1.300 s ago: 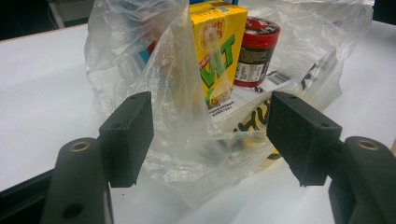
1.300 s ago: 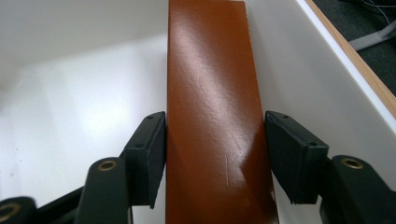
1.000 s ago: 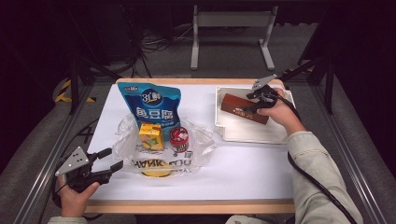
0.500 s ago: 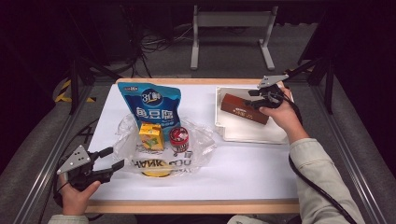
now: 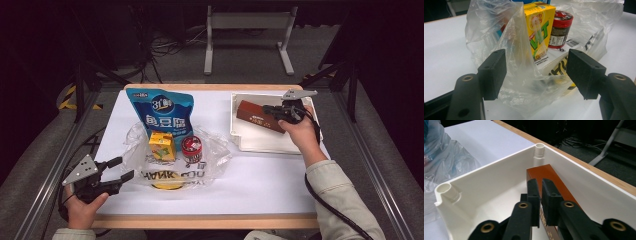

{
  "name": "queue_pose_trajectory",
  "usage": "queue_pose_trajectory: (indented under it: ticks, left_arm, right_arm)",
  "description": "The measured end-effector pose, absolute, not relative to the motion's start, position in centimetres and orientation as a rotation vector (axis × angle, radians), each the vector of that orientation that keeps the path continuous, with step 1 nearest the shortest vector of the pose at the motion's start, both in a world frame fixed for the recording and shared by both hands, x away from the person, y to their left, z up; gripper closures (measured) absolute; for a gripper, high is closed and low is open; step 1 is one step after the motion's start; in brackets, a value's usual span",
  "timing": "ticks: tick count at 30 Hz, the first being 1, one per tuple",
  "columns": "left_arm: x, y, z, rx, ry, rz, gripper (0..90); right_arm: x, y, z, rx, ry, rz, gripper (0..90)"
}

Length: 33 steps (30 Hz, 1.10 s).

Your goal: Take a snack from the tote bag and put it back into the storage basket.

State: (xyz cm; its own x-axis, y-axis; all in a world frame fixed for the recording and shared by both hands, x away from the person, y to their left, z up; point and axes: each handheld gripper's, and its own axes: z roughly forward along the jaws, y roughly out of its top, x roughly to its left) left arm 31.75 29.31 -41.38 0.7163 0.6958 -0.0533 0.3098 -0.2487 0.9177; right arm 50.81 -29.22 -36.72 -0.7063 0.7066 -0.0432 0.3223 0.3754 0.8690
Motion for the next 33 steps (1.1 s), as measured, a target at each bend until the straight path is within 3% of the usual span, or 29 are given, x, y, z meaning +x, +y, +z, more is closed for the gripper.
queue_pose_trajectory:
  ticks: [2, 33]
  left_arm:
    - [31.7, 29.3, -41.4, 1.843, 0.785, 0.446, 33.3]
    - [31.7, 29.2, -41.4, 1.844, 0.787, 0.445, 33.4]
  right_arm:
    - [50.5, -29.2, -36.9, 0.897, 2.213, 1.285, 89.6]
    - [49.9, -28.8, -40.4, 1.017, 2.216, 1.156, 89.7]
